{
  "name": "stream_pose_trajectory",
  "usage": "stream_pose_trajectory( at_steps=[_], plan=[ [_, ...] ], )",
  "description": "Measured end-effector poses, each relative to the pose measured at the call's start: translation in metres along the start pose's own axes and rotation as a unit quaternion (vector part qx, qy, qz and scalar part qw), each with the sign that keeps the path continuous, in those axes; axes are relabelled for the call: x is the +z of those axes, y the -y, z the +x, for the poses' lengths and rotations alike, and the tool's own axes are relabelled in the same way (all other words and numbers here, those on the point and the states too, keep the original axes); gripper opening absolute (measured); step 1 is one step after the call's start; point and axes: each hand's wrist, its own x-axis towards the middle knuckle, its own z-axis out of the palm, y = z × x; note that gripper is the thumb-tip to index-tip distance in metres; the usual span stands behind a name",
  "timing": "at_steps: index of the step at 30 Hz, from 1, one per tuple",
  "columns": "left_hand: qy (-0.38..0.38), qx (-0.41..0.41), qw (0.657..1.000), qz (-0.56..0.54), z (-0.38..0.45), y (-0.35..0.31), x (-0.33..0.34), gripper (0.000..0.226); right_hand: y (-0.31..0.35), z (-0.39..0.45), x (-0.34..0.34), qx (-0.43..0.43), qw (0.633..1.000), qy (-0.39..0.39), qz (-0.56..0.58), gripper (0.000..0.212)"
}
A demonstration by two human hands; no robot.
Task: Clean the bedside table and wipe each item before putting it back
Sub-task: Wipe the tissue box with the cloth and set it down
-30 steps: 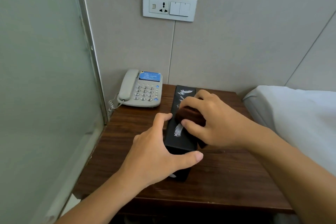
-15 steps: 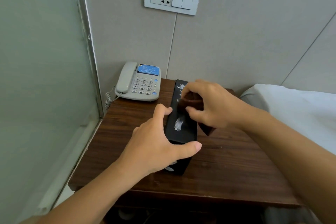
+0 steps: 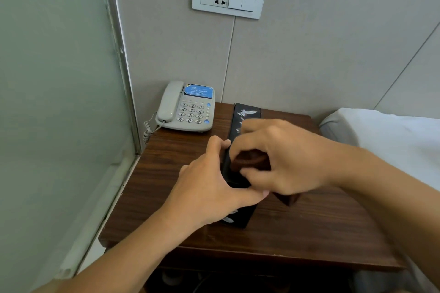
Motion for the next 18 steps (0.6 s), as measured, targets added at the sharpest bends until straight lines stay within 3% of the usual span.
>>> stream_pose_trajectory(
  at_steps=[3,6,8,11,16,18],
  plan=[
    [0.004,-0.006,1.000,0.011,0.000,0.000,0.002,0.080,-0.009,0.004,-0.002,0.012,0.999,0.000,0.031,0.018],
    [0.002,-0.009,1.000,0.023,0.000,0.001,0.002,0.086,-0.024,0.017,0.003,0.077,0.995,-0.056,-0.042,0.021],
    [-0.004,-0.005,1.000,0.018,0.001,0.000,0.001,0.075,-0.013,0.014,0.003,0.037,0.995,-0.049,-0.076,0.021],
    [-0.004,-0.001,1.000,0.014,0.000,-0.002,0.000,0.067,0.006,0.003,-0.001,-0.044,0.999,0.024,-0.009,0.019],
    [-0.002,-0.012,1.000,0.026,0.001,0.001,0.002,0.082,-0.021,0.022,-0.001,0.052,0.995,-0.042,-0.068,0.023],
    [-0.006,-0.008,1.000,0.022,0.001,0.000,0.001,0.076,-0.013,0.018,-0.001,0.019,0.997,-0.024,-0.076,0.023]
  ],
)
